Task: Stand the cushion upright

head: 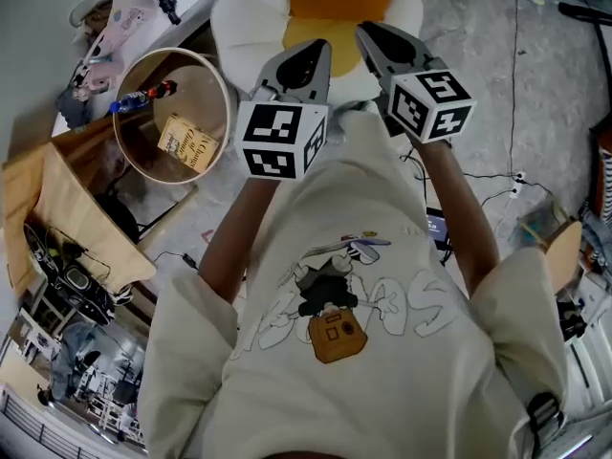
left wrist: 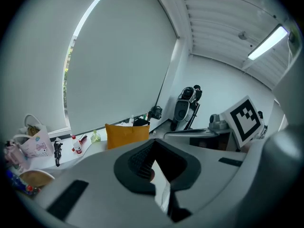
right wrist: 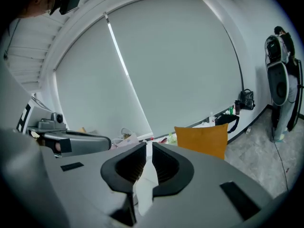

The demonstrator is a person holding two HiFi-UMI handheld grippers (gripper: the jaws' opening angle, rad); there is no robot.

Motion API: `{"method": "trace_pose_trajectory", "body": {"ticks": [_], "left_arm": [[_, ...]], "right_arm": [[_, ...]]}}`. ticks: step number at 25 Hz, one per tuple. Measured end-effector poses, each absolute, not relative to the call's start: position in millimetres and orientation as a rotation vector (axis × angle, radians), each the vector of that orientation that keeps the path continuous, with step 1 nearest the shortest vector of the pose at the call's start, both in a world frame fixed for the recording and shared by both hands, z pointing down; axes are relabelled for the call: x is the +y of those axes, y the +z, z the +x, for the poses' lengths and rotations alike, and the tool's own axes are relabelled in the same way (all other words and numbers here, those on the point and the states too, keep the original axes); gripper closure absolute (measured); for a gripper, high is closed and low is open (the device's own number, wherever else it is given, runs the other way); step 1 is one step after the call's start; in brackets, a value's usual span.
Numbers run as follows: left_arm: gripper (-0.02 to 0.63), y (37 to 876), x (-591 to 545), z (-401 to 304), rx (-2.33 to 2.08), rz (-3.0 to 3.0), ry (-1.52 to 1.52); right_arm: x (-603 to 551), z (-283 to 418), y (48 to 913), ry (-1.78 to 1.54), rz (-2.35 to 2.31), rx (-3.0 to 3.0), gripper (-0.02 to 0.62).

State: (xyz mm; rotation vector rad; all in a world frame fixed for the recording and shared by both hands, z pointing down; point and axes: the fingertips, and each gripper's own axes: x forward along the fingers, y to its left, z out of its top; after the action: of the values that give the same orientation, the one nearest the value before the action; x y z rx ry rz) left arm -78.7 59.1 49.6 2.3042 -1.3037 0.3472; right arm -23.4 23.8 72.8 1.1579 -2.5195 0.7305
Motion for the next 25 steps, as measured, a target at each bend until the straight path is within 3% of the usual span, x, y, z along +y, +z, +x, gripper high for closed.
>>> {"method": "trace_pose_trajectory", "body": {"ticks": [25], "left_arm": [[0.601, 22.7, 129.1, -171.9, -1.243, 2.321, 0.248]], "right_arm": [[117.0, -91.5, 17.1, 0.646, 1.409, -2.565, 0.545]]}}
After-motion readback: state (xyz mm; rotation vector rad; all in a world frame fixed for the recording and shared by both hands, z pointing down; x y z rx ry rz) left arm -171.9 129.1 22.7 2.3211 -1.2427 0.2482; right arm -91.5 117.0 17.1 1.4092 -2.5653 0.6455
